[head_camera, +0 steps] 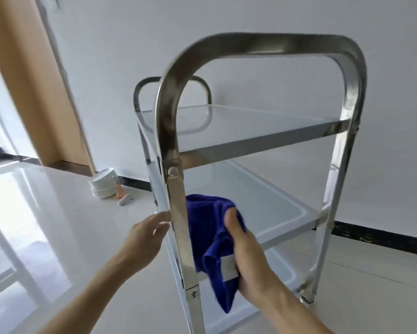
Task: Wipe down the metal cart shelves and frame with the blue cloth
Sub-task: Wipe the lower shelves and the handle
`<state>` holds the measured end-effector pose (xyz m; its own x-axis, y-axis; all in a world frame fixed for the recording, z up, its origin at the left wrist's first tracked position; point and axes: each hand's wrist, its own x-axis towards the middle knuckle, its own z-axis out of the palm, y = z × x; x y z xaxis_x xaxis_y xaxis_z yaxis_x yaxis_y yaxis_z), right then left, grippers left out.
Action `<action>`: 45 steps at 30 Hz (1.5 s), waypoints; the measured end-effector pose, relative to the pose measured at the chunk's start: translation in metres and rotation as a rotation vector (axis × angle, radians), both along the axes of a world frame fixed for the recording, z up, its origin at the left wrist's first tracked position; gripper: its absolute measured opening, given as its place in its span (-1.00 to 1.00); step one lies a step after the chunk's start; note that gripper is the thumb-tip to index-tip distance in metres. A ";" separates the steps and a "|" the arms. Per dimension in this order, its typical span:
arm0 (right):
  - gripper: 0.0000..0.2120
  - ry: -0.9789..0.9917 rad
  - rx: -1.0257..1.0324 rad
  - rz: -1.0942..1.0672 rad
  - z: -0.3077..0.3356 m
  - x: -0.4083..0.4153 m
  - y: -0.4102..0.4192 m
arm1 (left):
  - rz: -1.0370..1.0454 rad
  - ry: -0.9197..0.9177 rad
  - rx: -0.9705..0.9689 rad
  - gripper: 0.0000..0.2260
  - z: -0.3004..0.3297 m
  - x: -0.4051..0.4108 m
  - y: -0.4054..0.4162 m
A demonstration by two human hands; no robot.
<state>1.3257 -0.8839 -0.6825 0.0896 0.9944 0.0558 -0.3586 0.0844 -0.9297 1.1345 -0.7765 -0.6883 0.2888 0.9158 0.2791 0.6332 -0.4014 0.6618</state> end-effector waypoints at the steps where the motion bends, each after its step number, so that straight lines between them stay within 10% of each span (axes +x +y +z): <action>1: -0.50 0.046 -0.003 -0.046 0.005 0.002 -0.003 | 0.020 -0.216 -0.030 -0.76 0.009 -0.006 -0.009; 7: -0.57 -0.107 0.431 -0.488 0.064 -0.002 -0.035 | -0.091 -0.927 -0.127 -0.61 0.052 -0.008 -0.066; 12: -0.61 -0.706 0.966 -0.695 0.126 -0.026 -0.003 | -0.044 -1.039 0.018 -0.55 0.081 -0.010 -0.068; 17: -0.48 -1.747 0.888 -0.670 0.120 -0.067 0.060 | -0.084 -0.796 0.147 -0.59 0.106 -0.019 -0.055; 20: -0.46 -1.964 0.954 -0.656 0.113 -0.070 0.082 | -0.004 -0.794 0.199 -0.65 0.103 -0.023 -0.047; 28: -0.53 -1.926 1.213 -0.783 0.119 0.000 0.093 | 0.129 -0.611 0.284 -0.84 0.099 -0.036 -0.031; 35: -0.44 -1.964 0.824 -0.956 0.107 0.134 0.079 | 0.147 -0.527 0.284 -0.89 0.102 -0.033 -0.028; 45: -0.62 -1.789 1.032 -0.897 0.106 -0.054 0.096 | 0.236 -0.480 0.331 -0.84 0.100 -0.035 -0.032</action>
<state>1.2719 -0.7880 -0.5763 -0.3588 0.3248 0.8751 0.9296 0.2090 0.3036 1.0993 -0.8086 -0.5884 -0.1390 0.7821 0.6074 0.3928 -0.5195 0.7588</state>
